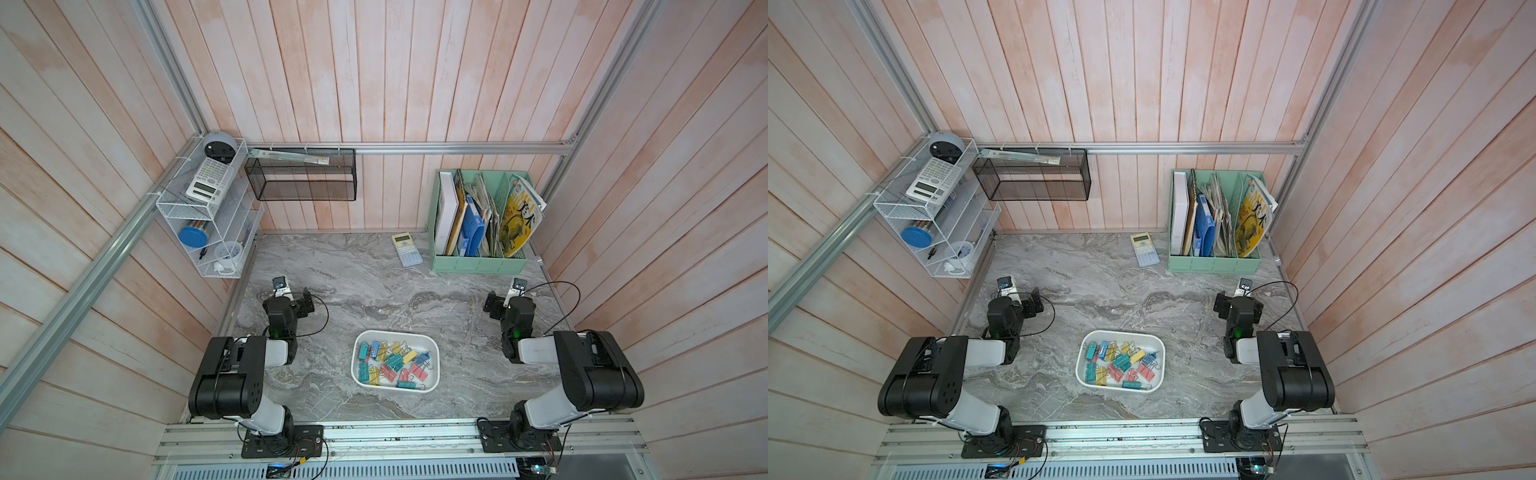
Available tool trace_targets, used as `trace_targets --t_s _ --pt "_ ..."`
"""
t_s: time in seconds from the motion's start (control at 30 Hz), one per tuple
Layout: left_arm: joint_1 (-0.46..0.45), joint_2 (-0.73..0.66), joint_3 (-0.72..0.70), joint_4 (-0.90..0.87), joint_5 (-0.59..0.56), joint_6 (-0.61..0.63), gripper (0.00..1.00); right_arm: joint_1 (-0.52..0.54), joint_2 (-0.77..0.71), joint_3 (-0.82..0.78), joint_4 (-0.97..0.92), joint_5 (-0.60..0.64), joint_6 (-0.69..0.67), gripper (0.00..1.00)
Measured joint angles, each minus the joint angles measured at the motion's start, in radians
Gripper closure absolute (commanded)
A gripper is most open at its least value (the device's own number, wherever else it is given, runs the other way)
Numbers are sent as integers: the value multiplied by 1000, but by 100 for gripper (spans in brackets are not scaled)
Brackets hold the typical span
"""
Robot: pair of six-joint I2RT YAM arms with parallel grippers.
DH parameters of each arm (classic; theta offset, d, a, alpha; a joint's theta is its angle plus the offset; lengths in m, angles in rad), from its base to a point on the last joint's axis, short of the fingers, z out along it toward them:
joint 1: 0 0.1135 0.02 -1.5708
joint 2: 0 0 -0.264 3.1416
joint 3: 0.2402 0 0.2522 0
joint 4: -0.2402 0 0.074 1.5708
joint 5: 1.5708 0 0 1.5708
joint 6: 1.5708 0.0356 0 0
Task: Put the binder clips in the storage box
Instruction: Reset both arms
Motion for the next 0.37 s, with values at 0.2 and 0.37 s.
trace_targets --t_s 0.2,0.37 --pt "0 0 -1 34 15 7 0 0 0 0 23 0 0 2" --pt "0 0 -1 35 14 7 0 0 0 0 26 0 0 2"
